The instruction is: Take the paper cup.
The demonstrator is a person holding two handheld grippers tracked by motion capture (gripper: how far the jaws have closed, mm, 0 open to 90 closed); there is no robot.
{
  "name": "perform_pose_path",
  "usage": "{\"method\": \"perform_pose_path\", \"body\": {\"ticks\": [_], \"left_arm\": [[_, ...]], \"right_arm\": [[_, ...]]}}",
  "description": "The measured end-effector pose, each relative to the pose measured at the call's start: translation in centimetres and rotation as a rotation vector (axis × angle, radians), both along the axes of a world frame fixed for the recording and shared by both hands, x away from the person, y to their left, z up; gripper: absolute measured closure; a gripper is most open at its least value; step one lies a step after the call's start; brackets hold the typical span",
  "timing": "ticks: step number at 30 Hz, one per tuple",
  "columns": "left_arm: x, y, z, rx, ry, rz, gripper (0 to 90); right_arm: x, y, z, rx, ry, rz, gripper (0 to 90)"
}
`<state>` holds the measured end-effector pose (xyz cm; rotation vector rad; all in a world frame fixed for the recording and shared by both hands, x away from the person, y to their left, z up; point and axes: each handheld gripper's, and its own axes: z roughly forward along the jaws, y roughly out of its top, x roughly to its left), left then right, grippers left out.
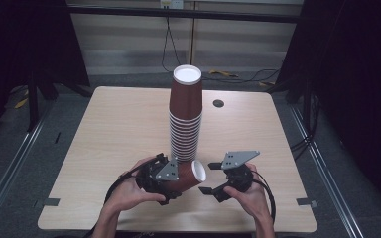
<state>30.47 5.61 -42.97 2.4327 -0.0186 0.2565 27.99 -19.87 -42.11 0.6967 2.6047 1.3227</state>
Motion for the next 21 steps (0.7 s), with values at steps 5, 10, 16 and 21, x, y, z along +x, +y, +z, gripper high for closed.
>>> {"method": "perform_pose_path", "body": {"ticks": [5,10,16,21], "left_arm": [[-0.2,-0.4,-0.2,0.043,-0.003,-0.011,13.4],[-0.3,-0.8,-0.5,0.085,-0.006,-0.017,13.4],[-0.8,-1.2,-0.8,0.075,-0.020,0.017,13.2],[-0.7,-1.6,-0.8,0.152,-0.038,-0.047,13.2]], "right_arm": [[0.2,0.4,-0.1,-0.048,0.028,0.032,20.2],[0.5,0.9,-0.2,-0.084,0.053,0.053,16.6],[1.0,1.9,-0.6,-0.142,0.080,0.083,16.7],[1.6,2.5,-0.8,-0.189,0.116,0.108,15.4]]}}
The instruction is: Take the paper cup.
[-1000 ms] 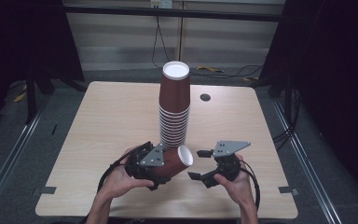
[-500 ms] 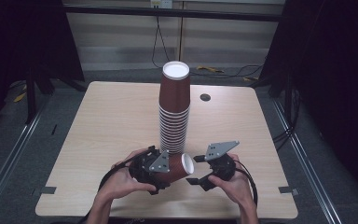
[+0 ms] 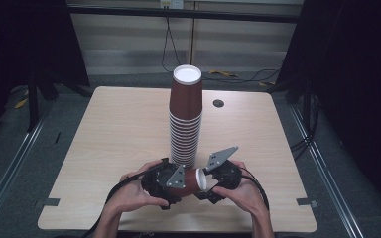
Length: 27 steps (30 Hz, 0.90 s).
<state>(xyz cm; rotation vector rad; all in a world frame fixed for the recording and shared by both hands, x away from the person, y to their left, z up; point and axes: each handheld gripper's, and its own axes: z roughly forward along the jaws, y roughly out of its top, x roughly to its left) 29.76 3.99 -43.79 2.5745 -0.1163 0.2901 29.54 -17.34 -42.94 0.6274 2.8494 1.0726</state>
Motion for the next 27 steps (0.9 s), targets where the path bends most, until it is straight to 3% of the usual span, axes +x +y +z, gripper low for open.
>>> {"method": "perform_pose_path", "body": {"ticks": [1,2,4,6,8,12,13,14,17,18,21,22,23,24,27], "left_arm": [[-0.2,-0.1,-0.2,-0.004,0.021,0.021,13.2],[0.1,-0.1,0.1,0.031,-0.007,-0.015,13.1],[0.0,-0.2,-0.2,0.011,0.026,-0.002,13.0],[0.0,-0.3,-0.2,0.033,0.023,-0.011,13.0],[-0.2,-0.6,-0.5,0.027,0.032,-0.003,13.0],[-0.3,-0.8,-0.4,0.026,0.029,-0.020,13.0],[-0.2,-0.9,-0.1,0.057,0.005,-0.050,13.0],[-0.4,-0.9,-0.3,0.019,0.026,-0.027,13.0],[-0.3,-0.9,-0.1,0.041,0.009,-0.060,12.9],[-0.6,-1.0,-0.4,0.004,0.035,-0.028,12.9],[-0.5,-0.9,-0.4,0.013,0.019,-0.044,12.9],[-0.5,-0.8,-0.5,-0.012,0.025,-0.030,12.7],[-0.1,-0.6,-0.3,0.006,0.018,-0.055,12.3],[-0.2,-0.5,-0.5,-0.034,0.038,-0.041,12.0],[0.0,-0.2,-0.4,-0.061,0.053,-0.044,11.5]], "right_arm": [[0.1,0.1,0.0,-0.012,0.008,0.006,15.3],[0.2,0.3,-0.1,-0.014,0.017,0.014,15.3],[0.3,0.4,-0.2,-0.021,0.032,0.028,15.3],[0.4,0.6,-0.3,-0.022,0.041,0.029,15.2],[0.5,0.7,-0.3,-0.024,0.053,0.032,15.1],[0.7,0.9,-0.4,-0.023,0.062,0.058,15.1],[0.6,1.0,-0.3,-0.027,0.071,0.052,15.2],[0.7,1.0,-0.3,-0.027,0.058,0.063,15.5],[0.6,1.2,-0.2,-0.003,0.072,0.091,19.8],[0.7,1.2,-0.3,0.003,0.072,0.098,20.0],[0.7,1.3,-0.2,0.004,0.066,0.100,20.7],[0.7,1.3,-0.2,0.001,0.069,0.100,20.9],[0.6,1.3,-0.1,0.007,0.058,0.090,21.2],[0.5,1.2,0.0,0.018,0.048,0.091,21.4],[0.5,1.1,0.2,0.028,0.046,0.090,21.6]]}}
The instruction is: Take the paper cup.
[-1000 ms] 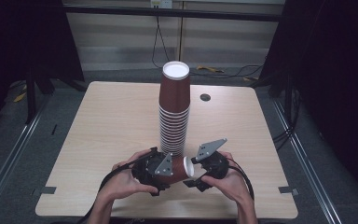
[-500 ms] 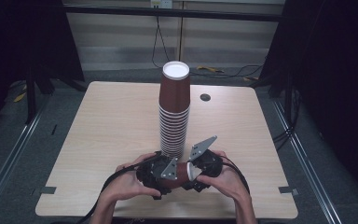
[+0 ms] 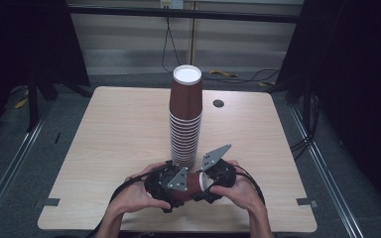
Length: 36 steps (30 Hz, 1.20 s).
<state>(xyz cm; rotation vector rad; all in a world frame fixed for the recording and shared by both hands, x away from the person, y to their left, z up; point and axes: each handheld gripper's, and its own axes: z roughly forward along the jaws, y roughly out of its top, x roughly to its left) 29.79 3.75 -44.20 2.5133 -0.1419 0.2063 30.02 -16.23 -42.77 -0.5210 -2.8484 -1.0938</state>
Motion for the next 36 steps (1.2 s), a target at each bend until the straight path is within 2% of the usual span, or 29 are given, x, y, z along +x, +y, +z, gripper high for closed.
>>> {"method": "perform_pose_path", "body": {"ticks": [2,4,7,9,12,15,18,21,24,27,30,36], "left_arm": [[0.3,0.2,0.0,-0.038,0.016,0.012,11.5],[0.5,0.3,0.0,-0.054,0.036,0.009,11.4],[0.6,0.4,0.0,-0.073,0.036,0.007,11.2],[0.7,0.6,0.0,-0.092,0.051,0.005,11.1],[0.8,1.2,0.3,-0.163,0.069,0.003,12.8],[1.0,1.8,0.5,-0.245,0.085,0.012,14.2],[1.2,2.3,0.8,-0.296,0.096,0.018,15.7],[1.3,2.7,0.9,-0.358,0.123,0.025,16.1],[1.2,2.8,0.9,-0.377,0.104,0.055,16.3],[1.3,3.2,1.0,-0.425,0.117,0.072,16.2],[1.3,3.8,1.1,-0.448,0.102,0.102,15.7],[1.1,5.4,1.1,-0.521,0.112,0.139,15.8]], "right_arm": [[0.1,-0.1,0.0,0.005,-0.007,-0.002,22.0],[0.0,-0.1,0.1,-0.001,-0.003,-0.006,22.3],[0.0,-0.1,0.1,0.000,-0.012,-0.004,22.4],[0.0,-0.1,0.1,0.000,-0.011,-0.005,22.4],[-0.1,-0.1,0.1,-0.008,-0.014,-0.007,22.5],[-0.2,-0.2,0.3,0.005,-0.038,-0.017,22.5],[-0.3,-0.3,0.5,0.013,-0.047,-0.028,22.5],[-0.3,-0.5,0.4,0.010,-0.049,-0.044,22.4],[-0.3,-1.1,0.1,0.041,-0.057,-0.072,22.4],[-0.2,-1.6,-0.2,0.055,-0.051,-0.099,22.3],[-0.2,-2.0,-0.2,0.075,-0.052,-0.116,22.3],[-0.3,-2.5,-0.2,0.118,-0.053,-0.136,22.2]]}}
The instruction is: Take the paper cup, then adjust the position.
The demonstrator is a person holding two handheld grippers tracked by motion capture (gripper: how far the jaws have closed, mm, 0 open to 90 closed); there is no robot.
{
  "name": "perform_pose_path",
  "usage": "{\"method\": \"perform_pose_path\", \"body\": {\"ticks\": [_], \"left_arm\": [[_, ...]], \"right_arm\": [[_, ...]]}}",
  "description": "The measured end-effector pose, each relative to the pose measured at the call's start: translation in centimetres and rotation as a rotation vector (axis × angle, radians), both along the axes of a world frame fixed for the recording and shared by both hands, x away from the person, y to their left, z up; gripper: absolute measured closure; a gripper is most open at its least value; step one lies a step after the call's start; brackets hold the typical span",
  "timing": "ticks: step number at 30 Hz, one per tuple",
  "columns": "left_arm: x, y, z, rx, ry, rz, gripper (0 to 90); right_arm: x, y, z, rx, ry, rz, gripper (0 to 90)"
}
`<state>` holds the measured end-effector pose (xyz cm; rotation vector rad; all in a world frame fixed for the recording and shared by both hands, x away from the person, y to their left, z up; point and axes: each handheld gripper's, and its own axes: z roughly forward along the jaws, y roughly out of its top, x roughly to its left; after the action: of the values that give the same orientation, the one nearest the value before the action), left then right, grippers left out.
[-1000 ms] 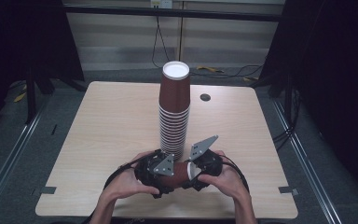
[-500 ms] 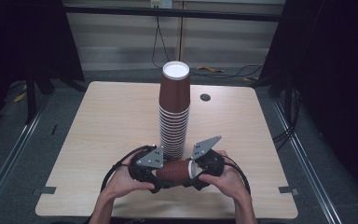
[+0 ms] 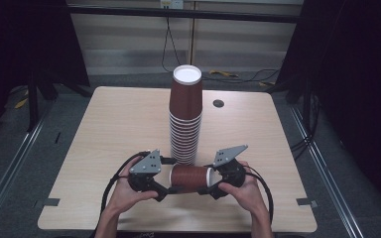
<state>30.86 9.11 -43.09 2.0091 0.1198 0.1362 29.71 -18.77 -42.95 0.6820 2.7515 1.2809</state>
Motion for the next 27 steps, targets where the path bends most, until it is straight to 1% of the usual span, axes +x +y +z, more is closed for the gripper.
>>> {"method": "perform_pose_path", "body": {"ticks": [1,3,4,6,8,9,11,14,15,16,17,18,21,22,23,25,26,27], "left_arm": [[-0.1,0.2,-0.1,-0.007,0.003,0.006,15.8],[-0.2,0.4,-0.2,-0.024,0.001,0.016,15.7],[-0.3,0.4,-0.3,-0.025,-0.004,0.026,15.7],[-0.4,0.5,-0.4,-0.023,-0.007,0.038,15.7],[-0.5,0.5,-0.6,-0.038,-0.002,0.039,15.7],[-0.6,0.6,-0.7,-0.040,-0.002,0.042,15.7],[-0.7,0.8,-0.8,-0.056,-0.003,0.059,15.7],[-0.8,1.2,-1.1,-0.098,0.003,0.072,15.9],[-0.8,1.3,-1.1,-0.104,0.007,0.075,15.9],[-0.8,1.4,-1.2,-0.099,0.009,0.075,16.0],[-0.8,1.5,-1.3,-0.109,0.010,0.081,15.9],[-0.8,1.7,-1.3,-0.112,0.009,0.084,15.8],[-0.9,2.0,-1.6,-0.145,0.018,0.095,15.7],[-0.9,2.2,-1.8,-0.164,0.024,0.101,15.7],[-0.8,2.3,-1.9,-0.176,0.030,0.104,15.7],[-0.7,2.5,-2.3,-0.191,0.043,0.110,15.6],[-0.7,2.6,-2.4,-0.194,0.046,0.111,15.6],[-0.8,2.6,-2.4,-0.183,0.041,0.133,15.6]], "right_arm": [[0.0,-0.1,-0.1,0.005,-0.003,-0.009,22.2],[0.0,-0.2,-0.3,0.025,0.002,-0.007,22.2],[-0.1,-0.4,-0.4,0.041,-0.001,-0.014,22.2],[-0.2,-0.6,-0.7,0.057,0.000,-0.023,22.2],[-0.2,-0.8,-0.9,0.074,-0.001,-0.033,22.2],[-0.2,-0.9,-0.9,0.088,0.000,-0.033,22.1],[-0.3,-1.0,-0.9,0.111,0.005,-0.027,22.1],[-0.3,-1.0,-1.0,0.120,0.001,-0.032,22.1],[-0.3,-1.0,-1.0,0.124,-0.003,-0.032,22.1],[-0.3,-1.0,-1.1,0.130,-0.001,-0.030,22.1],[-0.3,-1.1,-1.1,0.135,0.001,-0.028,22.1],[-0.3,-1.1,-1.1,0.142,-0.004,-0.032,22.1],[-0.4,-1.1,-1.1,0.162,-0.016,-0.035,22.2],[-0.4,-1.2,-1.1,0.166,-0.022,-0.037,22.2],[-0.5,-1.2,-1.0,0.174,-0.039,-0.044,22.2],[-0.5,-1.4,-1.0,0.193,-0.045,-0.044,22.2],[-0.5,-1.4,-0.9,0.200,-0.051,-0.047,22.2],[-0.5,-1.4,-1.0,0.205,-0.050,-0.045,22.2]]}}
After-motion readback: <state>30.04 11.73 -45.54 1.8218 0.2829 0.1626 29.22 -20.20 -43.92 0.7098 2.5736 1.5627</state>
